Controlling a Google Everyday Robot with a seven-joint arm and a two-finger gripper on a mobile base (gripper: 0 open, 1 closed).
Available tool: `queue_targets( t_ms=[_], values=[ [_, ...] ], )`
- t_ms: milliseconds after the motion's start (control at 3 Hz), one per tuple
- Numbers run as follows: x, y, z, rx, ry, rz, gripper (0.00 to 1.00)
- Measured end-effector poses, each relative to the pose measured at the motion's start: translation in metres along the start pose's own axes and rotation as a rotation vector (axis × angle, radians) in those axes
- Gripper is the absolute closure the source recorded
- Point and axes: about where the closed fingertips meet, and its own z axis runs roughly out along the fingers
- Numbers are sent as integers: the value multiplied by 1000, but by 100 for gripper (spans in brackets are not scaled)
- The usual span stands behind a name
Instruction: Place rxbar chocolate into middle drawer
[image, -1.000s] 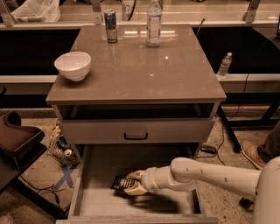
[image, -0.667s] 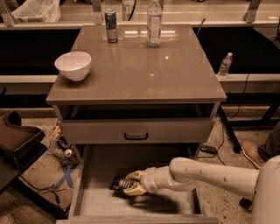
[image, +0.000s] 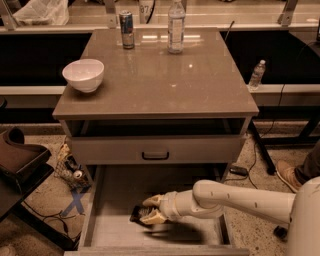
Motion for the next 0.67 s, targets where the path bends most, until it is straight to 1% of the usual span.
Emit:
queue_targets(
  t_ms=[333,667],
  values=[
    [-1,1,2,-3,-1,0,0],
    [-1,1,2,-3,-1,0,0]
  ],
)
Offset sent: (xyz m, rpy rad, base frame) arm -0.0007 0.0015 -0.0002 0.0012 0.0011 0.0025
